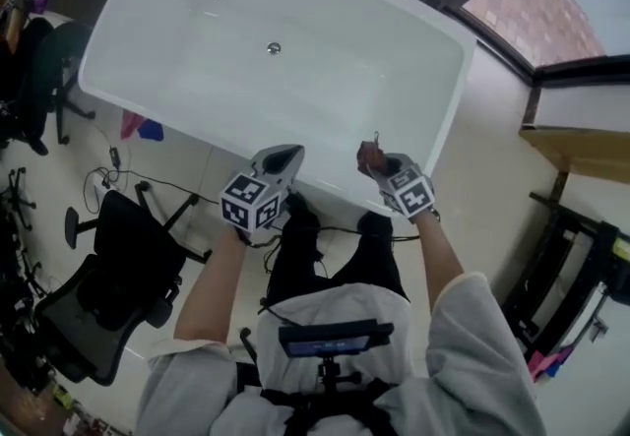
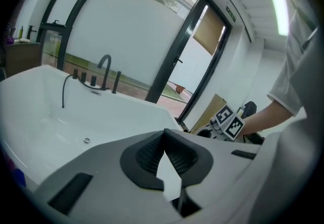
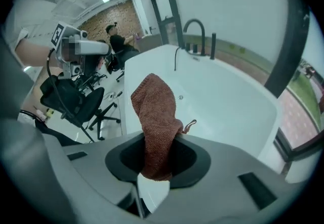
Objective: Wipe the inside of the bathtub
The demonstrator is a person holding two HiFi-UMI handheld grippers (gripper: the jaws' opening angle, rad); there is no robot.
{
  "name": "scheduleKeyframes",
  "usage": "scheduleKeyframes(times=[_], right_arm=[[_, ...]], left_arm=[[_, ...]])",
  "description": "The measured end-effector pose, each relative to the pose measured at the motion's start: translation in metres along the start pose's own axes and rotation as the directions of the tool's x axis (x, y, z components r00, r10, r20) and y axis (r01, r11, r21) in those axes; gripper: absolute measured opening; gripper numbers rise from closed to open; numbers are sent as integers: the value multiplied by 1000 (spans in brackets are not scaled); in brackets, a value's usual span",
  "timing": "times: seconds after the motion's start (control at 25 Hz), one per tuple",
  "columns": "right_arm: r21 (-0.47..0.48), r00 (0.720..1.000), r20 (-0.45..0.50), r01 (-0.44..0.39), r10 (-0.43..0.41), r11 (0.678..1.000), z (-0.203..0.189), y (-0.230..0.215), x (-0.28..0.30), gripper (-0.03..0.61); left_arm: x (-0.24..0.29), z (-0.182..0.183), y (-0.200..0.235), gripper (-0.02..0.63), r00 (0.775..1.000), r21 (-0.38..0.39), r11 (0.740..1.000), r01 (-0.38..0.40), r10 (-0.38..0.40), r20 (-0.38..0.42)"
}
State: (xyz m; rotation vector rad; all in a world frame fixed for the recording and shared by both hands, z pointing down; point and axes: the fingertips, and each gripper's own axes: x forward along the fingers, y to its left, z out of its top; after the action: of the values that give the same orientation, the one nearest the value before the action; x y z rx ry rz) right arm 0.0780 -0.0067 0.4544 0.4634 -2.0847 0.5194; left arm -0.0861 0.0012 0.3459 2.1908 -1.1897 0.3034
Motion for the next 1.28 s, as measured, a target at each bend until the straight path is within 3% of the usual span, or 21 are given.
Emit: scheduleKeyframes(times=[0.12, 0.2, 0.32, 0.4, 0.64, 0.88, 0.96, 1.12, 1.28], right_arm=[[44, 977, 187, 99, -106, 994, 46, 17, -59, 101], [104, 934, 313, 148, -173, 984, 70, 31, -106, 101], [210, 846, 451, 210, -285, 955, 91, 48, -180, 101], [270, 789, 516, 219, -333, 938, 99, 55, -222, 103], [430, 666, 623, 147, -411, 891, 77, 70, -284, 103], [494, 609, 629, 166, -483, 854, 54, 68, -308, 104], [502, 616, 613, 180, -495, 846, 43, 70, -314, 104], [475, 624, 619, 185, -476, 860, 34, 82, -318, 104], [501, 641, 590, 187, -492, 845, 20, 92, -316, 107]], left_arm=[[-41, 25, 4, 6, 998, 40, 999, -26, 24, 56], [-69, 43, 4, 6, 995, 51, 998, -48, 43, 95], [-108, 76, -5, 6, 985, 55, 995, -77, 68, 158], [-127, 93, -15, 6, 978, 62, 994, -90, 76, 193], [-162, 103, -59, 6, 964, 123, 985, -122, 88, 250], [-186, 106, -94, 6, 947, 158, 967, -199, 148, 285], [-194, 105, -109, 6, 941, 165, 961, -222, 166, 295], [-211, 102, -123, 6, 930, 164, 953, -253, 193, 312], [-223, 103, -124, 6, 926, 151, 954, -261, 203, 319]])
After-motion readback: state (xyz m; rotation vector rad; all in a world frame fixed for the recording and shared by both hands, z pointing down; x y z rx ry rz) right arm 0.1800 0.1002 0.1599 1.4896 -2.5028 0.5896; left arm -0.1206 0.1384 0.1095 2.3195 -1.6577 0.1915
